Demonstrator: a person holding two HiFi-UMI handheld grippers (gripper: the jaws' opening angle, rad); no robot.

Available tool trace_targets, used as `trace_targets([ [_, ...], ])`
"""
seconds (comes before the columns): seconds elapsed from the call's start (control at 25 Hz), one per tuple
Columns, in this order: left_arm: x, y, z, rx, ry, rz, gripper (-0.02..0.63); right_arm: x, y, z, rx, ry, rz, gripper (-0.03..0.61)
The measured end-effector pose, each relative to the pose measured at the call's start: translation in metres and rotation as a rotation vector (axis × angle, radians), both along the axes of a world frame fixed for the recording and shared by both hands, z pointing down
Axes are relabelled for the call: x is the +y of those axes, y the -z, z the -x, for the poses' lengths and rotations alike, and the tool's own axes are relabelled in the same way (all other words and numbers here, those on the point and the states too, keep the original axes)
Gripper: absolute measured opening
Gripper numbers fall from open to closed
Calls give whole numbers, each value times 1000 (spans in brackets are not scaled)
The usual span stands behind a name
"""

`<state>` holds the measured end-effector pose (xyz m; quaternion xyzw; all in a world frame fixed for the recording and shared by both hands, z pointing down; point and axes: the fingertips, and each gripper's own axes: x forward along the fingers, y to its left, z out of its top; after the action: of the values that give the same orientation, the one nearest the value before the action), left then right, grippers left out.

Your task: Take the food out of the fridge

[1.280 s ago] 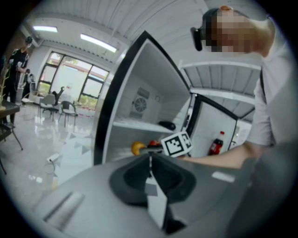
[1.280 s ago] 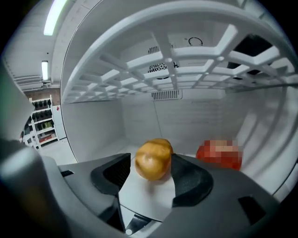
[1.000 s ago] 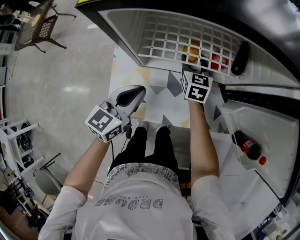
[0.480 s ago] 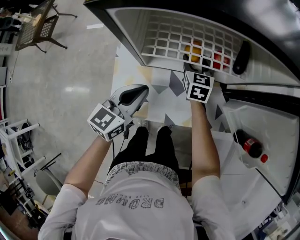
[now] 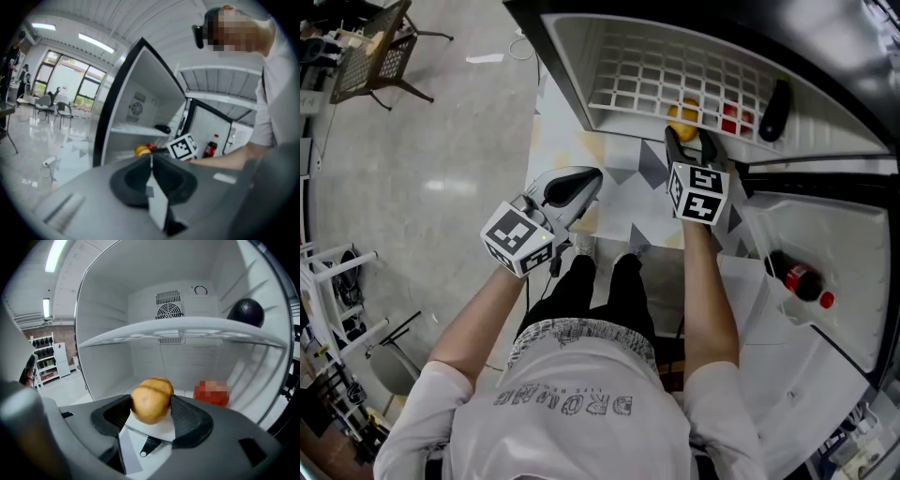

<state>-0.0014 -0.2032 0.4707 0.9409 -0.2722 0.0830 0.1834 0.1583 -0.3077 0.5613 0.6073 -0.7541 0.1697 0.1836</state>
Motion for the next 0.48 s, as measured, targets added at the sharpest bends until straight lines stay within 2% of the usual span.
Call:
trace_targets([
  [0.48, 18, 31, 3, 34, -45, -49, 18, 69, 40, 14, -30, 7, 0, 253],
])
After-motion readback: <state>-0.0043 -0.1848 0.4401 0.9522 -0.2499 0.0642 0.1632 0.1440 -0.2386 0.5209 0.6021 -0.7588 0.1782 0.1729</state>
